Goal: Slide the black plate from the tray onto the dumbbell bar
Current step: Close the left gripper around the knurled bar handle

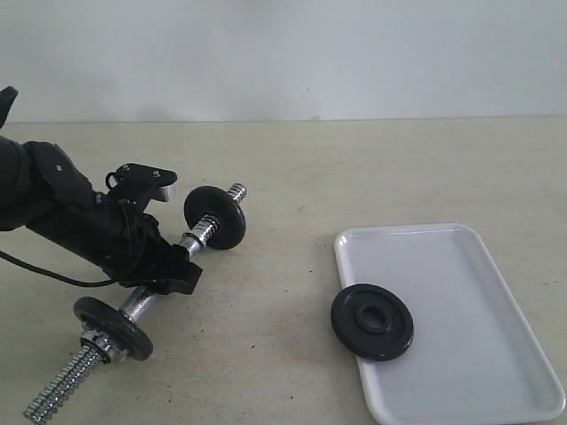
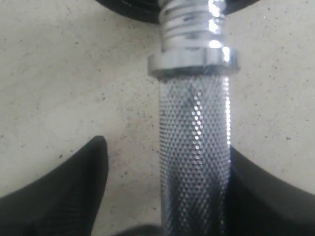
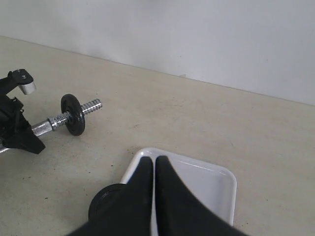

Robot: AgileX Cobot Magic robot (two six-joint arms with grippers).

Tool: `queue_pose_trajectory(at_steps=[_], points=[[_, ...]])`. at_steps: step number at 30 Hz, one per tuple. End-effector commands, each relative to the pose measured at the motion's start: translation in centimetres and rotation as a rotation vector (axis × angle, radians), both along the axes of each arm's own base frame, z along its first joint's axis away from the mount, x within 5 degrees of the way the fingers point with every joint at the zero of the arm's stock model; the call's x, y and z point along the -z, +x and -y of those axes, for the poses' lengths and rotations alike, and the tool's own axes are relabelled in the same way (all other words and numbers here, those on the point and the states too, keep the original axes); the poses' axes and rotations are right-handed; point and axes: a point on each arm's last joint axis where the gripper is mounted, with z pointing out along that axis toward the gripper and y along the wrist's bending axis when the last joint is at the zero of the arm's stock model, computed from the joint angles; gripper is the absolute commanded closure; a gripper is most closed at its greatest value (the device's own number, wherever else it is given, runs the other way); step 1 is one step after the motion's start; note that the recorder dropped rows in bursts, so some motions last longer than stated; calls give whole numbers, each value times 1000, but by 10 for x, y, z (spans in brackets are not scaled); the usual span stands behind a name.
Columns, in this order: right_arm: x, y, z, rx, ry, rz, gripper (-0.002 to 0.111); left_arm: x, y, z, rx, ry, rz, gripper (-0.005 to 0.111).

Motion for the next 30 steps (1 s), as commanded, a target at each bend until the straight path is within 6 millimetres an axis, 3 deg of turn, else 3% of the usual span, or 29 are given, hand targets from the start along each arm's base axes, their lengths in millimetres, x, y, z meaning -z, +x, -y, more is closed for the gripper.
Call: queue_pose_trajectory(at_steps=[1,5,8,15,30], points=[[-1,0,0,-3,-10,12,109,5,2,2,-1,6,-1,52],[-2,0,0,-4,-15,16,109,5,2,2,-5,8,8,52],[-2,0,0,-3,-15,17,109,5,2,2,-6,8,8,59],[-2,0,0,-4,-17,17,109,6,1,2,6,7,-7,102],[-2,0,0,-5,-19,18,109,6,1,2,6,7,-7,102]])
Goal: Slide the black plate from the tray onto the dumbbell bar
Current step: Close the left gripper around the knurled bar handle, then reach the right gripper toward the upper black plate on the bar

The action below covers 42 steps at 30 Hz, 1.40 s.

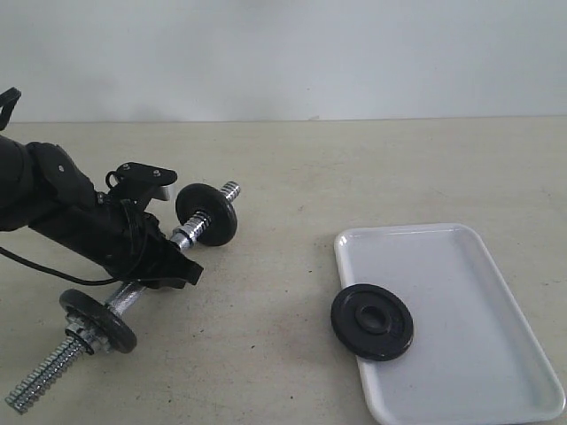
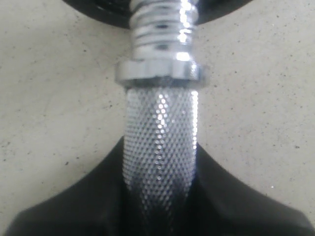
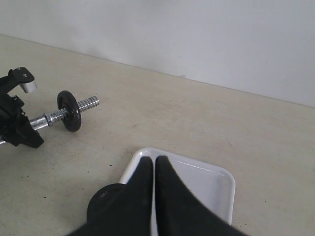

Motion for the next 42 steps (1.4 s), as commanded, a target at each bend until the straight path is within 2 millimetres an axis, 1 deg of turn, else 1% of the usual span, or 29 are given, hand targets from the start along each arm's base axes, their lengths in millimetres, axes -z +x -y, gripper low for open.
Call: queue_pose_trajectory(at_steps=[1,22,24,30,34,37,38,39,42], points=[[-2,0,0,-2,-10,14,109,4,-2,1,10,2,-21,102],[-1,0,0,-12,-38,24,109,3,-1,1,14,10,2,102],[-1,0,0,-11,-39,24,109,0,-1,1,16,6,4,102],[0,2,1,-7,-61,16,109,-19,-5,5,30,-12,55,102],[5,13,0,-7,-66,-43,109,-34,-10,14,59,-29,95,102],[11,27,-1,-4,-69,-109,109,-39,-12,18,85,-30,114,102],[16,37,-2,-2,-58,-159,109,-40,-13,20,91,-31,116,102],[18,41,-3,-1,-40,-183,109,-40,-13,20,93,-31,116,102],[28,63,-8,19,75,-290,109,-40,-14,21,100,-34,106,102]])
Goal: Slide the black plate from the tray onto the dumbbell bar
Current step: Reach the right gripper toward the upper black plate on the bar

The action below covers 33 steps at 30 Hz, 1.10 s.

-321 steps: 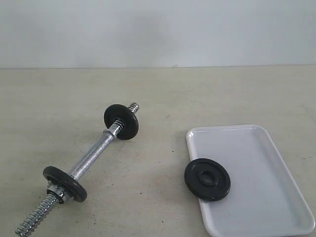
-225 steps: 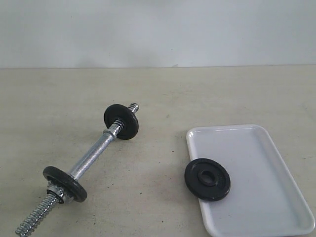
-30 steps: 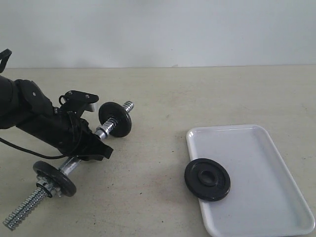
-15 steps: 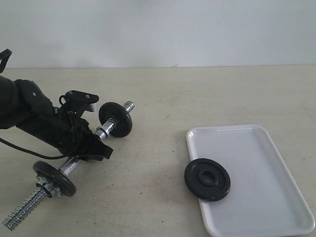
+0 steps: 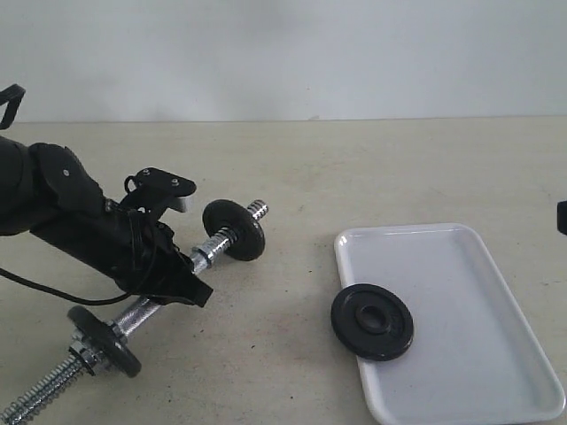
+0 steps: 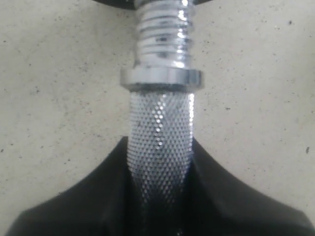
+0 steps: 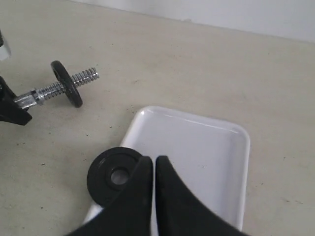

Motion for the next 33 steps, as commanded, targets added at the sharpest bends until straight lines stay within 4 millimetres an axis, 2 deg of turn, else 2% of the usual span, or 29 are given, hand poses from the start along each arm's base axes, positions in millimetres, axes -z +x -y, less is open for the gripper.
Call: queue_pose_trajectory(at_steps=[1,4,7,11,14,18,22,27,33], points=[[9,23,-5,32,90,-85,109,-23,7,2,-26,-35,96,102],[27,50,-9,0,58,-135,109,-23,6,2,-22,-37,88,102],[41,72,-20,-83,114,-148,109,-23,3,7,3,-35,86,102],[57,94,-37,-255,212,-96,109,-23,-5,22,85,-25,103,102],[67,108,-45,-310,241,-116,109,-23,-10,31,115,-26,104,102],[81,136,-78,-395,165,-162,109,-23,-13,36,138,-25,108,102],[96,161,-107,-392,59,-192,109,-23,-13,36,140,-26,102,102],[98,181,-117,-381,84,-200,109,-23,-14,36,140,-26,102,102],[107,194,-116,-320,44,-214,109,-23,-13,36,139,-25,106,102]])
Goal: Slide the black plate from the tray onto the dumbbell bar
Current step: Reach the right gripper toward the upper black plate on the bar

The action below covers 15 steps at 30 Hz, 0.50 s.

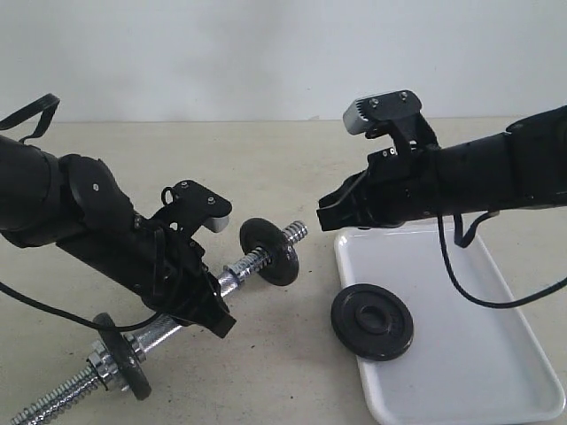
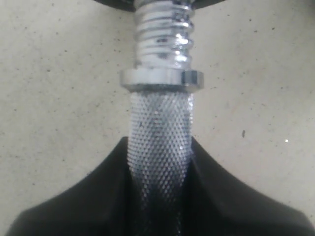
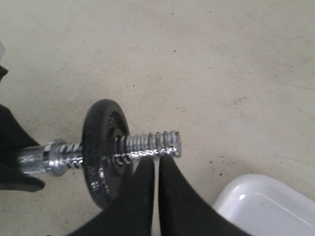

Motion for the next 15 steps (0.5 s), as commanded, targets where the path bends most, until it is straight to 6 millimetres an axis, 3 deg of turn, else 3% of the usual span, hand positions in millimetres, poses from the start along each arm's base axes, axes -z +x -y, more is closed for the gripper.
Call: queue_pose_trajectory(at_steps=[1,8,15], points=[[5,8,-1,23,-15,-5,109,-21,7,3,-31,-48,90,102],[14,4,-17,-33,-42,-13,109,-22,8,3,-38,-48,105,102],[10,-2,-42,-54,-117,42,109,-22,8,3,-37,-48,103,102]])
